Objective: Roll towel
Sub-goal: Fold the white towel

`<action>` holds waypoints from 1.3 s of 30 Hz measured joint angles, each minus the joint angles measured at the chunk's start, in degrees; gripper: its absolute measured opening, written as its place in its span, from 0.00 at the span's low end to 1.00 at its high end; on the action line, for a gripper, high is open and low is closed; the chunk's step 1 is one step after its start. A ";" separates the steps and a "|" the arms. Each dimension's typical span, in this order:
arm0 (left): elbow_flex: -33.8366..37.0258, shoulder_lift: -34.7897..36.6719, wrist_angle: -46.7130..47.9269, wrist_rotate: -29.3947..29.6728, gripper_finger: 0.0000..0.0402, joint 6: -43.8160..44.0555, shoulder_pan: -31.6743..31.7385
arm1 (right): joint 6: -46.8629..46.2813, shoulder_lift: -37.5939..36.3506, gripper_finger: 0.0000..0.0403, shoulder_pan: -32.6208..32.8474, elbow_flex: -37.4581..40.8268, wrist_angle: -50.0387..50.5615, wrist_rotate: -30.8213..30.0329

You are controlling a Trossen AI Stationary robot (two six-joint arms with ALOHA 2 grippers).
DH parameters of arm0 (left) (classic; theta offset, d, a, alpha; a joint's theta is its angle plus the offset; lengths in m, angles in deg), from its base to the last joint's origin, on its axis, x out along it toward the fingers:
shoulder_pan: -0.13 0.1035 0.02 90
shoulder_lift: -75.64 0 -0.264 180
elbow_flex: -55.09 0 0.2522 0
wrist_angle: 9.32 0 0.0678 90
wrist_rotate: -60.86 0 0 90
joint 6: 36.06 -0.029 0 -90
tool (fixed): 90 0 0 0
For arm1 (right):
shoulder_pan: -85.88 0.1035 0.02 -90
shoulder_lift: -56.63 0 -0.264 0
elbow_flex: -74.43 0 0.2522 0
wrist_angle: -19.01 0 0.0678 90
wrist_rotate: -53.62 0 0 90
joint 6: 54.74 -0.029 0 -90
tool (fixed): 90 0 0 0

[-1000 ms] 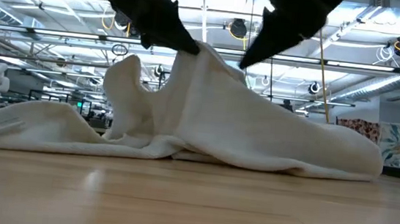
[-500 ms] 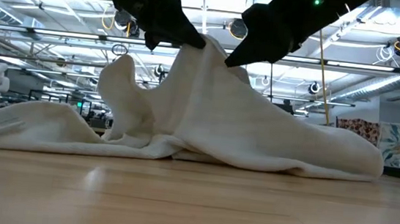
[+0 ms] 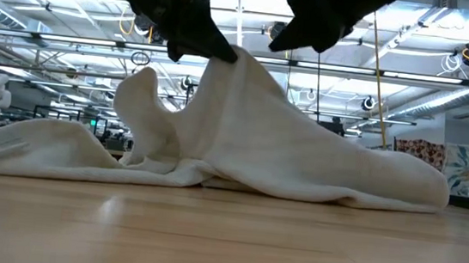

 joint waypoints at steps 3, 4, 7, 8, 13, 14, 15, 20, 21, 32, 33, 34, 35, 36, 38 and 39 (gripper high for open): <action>0.00 0.00 -0.10 1.70 0.01 0.66 -0.01 | 1.74 -2.87 0.01 0.00 0.00 0.10 -1.49; 0.00 0.00 -0.50 2.54 0.01 0.63 -0.01 | 2.02 -3.95 0.01 -0.02 -0.04 0.29 -0.75; 0.00 0.00 -1.78 3.35 0.01 0.62 -0.01 | 1.85 -5.94 0.01 -0.04 -0.15 1.77 4.93; 0.02 0.00 -2.26 3.40 0.01 0.57 -0.01 | 0.98 -6.04 0.02 -0.02 -0.15 2.82 7.04; 0.00 0.00 -3.25 3.32 0.01 0.16 -0.01 | -8.06 -5.24 0.10 -0.07 -0.13 11.75 15.11; 0.00 0.00 -3.26 3.29 0.01 0.09 -0.01 | -9.85 -4.79 0.13 -0.26 -0.12 13.14 15.89; 0.00 0.00 -3.26 3.28 0.01 -0.02 -0.01 | -11.26 -4.11 0.16 -0.37 -0.03 13.98 15.84; 0.00 0.00 -3.48 2.94 0.01 -0.87 -0.01 | -11.84 -1.11 0.34 -1.57 -0.02 10.36 14.41; 0.00 0.00 -3.50 2.94 0.01 -0.87 -0.01 | -11.67 -0.19 0.37 -1.99 -0.04 9.38 13.79; 0.01 0.00 -0.60 2.56 0.01 0.25 -0.14 | -6.94 1.82 0.23 -5.14 -0.02 7.36 8.27; 0.00 0.00 -0.42 2.58 0.01 0.27 -0.14 | -6.23 1.16 0.18 -5.12 -0.02 7.25 8.28; 0.02 0.00 -0.20 2.70 0.01 0.27 -0.14 | -5.72 0.58 0.12 -5.05 -0.02 7.24 8.41; 0.02 0.00 -0.22 2.75 0.01 0.25 -0.14 | -5.01 -0.10 0.07 -5.05 -0.02 7.14 8.99; 0.02 0.00 -0.44 2.79 0.01 0.26 -0.14 | -4.35 -0.76 0.04 -5.05 -0.02 7.18 9.56; 0.02 0.00 -0.84 2.95 0.01 0.27 -0.14 | -3.68 -1.89 0.02 -5.05 -0.02 6.69 9.42; 0.02 0.00 -1.10 2.96 0.01 0.27 -0.14 | -3.42 -2.68 0.03 -5.05 -0.02 6.69 9.48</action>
